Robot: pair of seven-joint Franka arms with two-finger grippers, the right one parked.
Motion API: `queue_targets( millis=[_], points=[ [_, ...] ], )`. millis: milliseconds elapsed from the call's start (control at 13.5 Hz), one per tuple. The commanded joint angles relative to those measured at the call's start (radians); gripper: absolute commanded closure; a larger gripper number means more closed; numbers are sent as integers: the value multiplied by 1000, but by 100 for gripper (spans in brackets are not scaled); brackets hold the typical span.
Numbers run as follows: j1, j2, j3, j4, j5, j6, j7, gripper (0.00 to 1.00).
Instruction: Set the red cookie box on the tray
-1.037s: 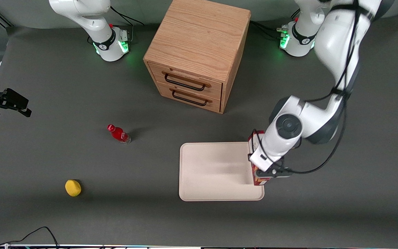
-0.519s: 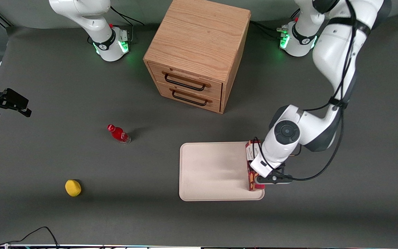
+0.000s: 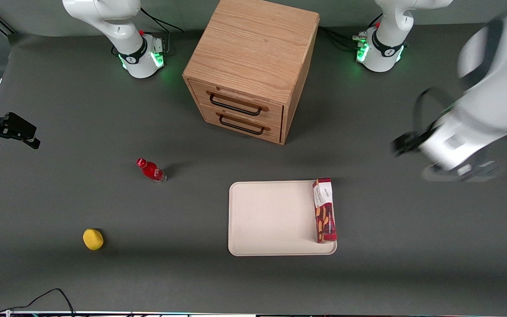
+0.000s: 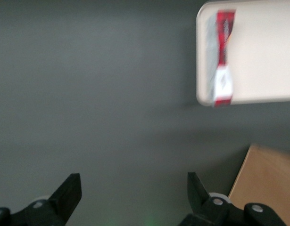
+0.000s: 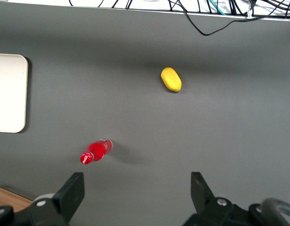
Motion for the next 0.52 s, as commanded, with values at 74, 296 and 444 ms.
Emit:
queue_targets(
  millis=[74, 296, 444],
  points=[
    [-9, -328, 106, -312, -16, -1, 132, 0],
    [-12, -323, 106, -303, -2, -36, 140, 0],
    [-12, -294, 105, -254, -2, -53, 138, 0]
  ],
)
